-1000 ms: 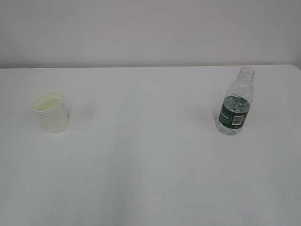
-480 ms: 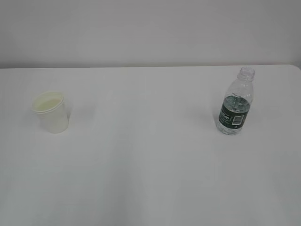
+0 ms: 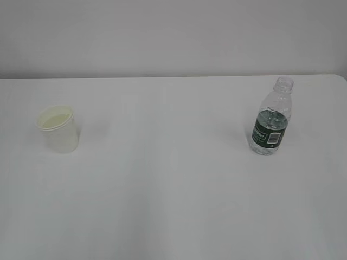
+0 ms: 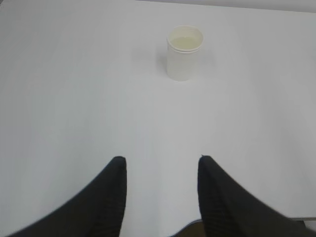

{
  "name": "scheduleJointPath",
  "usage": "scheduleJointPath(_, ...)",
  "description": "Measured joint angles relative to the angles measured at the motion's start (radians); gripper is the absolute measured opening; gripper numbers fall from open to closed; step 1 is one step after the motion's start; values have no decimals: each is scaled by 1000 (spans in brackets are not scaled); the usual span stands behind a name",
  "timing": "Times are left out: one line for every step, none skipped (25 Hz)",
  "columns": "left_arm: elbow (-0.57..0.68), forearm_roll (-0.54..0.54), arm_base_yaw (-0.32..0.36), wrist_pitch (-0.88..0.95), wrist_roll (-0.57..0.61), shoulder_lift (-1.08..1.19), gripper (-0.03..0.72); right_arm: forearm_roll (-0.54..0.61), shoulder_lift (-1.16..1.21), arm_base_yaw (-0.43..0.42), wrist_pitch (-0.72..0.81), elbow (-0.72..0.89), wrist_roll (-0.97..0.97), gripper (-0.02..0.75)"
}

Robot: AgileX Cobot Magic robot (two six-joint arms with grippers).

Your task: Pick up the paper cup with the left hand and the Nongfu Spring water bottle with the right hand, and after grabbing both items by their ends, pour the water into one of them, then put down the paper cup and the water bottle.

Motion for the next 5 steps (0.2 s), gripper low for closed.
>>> scheduleJointPath(0, 0, 0, 0, 0, 0, 335, 0, 0, 0, 0, 0, 0, 573)
scheduleJointPath(0, 0, 0, 0, 0, 0, 335, 0, 0, 0, 0, 0, 0, 573)
scheduleJointPath(0, 0, 0, 0, 0, 0, 335, 0, 0, 0, 0, 0, 0, 573)
scheduleJointPath(0, 1, 0, 0, 0, 0, 335, 0, 0, 0, 0, 0, 0, 573)
scheduleJointPath(0, 1, 0, 0, 0, 0, 335, 0, 0, 0, 0, 0, 0, 573)
